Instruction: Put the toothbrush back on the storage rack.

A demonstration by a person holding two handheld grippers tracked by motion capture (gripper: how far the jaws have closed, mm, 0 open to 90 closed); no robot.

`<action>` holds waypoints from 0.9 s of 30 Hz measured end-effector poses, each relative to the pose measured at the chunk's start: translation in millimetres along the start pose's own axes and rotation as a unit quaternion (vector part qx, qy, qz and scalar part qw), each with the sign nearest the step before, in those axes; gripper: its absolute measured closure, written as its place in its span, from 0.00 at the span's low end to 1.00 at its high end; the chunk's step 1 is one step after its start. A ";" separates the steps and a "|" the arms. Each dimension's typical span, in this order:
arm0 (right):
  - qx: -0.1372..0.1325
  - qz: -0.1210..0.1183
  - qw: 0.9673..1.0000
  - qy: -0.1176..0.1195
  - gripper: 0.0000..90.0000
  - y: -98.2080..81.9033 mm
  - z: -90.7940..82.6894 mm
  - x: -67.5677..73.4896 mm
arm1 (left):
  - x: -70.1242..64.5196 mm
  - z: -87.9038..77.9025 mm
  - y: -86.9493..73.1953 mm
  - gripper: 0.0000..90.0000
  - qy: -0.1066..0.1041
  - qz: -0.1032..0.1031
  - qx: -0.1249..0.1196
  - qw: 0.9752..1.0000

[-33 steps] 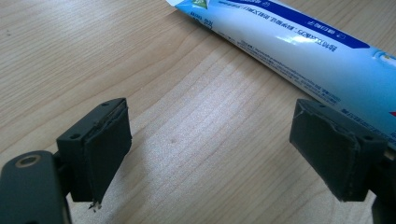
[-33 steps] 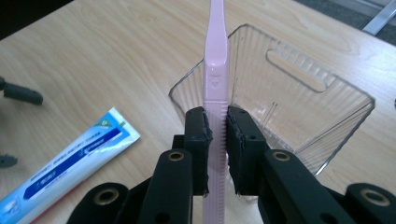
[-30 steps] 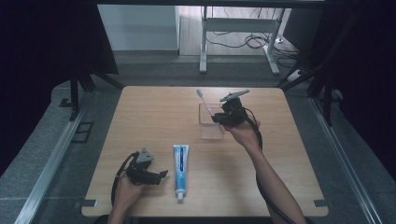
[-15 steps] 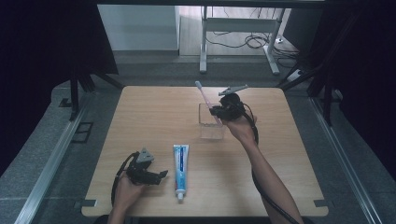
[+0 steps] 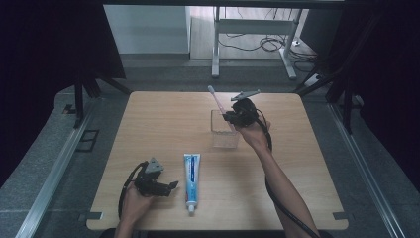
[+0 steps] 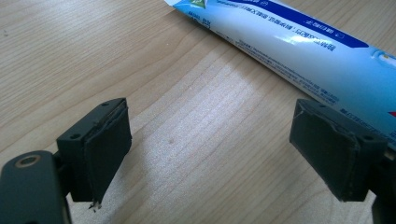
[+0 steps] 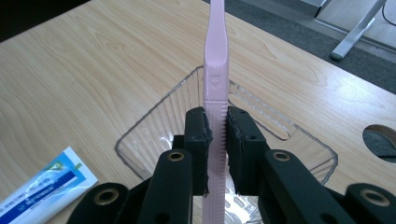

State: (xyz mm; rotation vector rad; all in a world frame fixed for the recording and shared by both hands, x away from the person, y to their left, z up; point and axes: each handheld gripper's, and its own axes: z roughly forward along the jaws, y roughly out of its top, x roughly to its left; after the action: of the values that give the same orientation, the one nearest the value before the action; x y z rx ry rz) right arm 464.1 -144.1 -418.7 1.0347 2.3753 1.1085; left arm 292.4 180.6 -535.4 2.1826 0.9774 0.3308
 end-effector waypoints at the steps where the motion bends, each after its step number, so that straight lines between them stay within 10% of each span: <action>1: 0.002 0.000 1.000 0.000 0.88 -0.8 1.7 -0.4 | 0.1 0.0 0.0 0.14 0.000 0.000 0.000 1.000; 27: 0.070 -0.014 0.997 -0.005 0.88 -14.1 33.3 -1.6 | 0.0 1.0 0.3 0.14 -0.001 0.004 0.007 1.000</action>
State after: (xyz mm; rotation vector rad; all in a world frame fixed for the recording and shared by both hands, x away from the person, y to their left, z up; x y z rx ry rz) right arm 476.8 -133.8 -451.0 1.0458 2.4822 0.9352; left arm 293.0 179.9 -535.9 2.1993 0.9732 0.3269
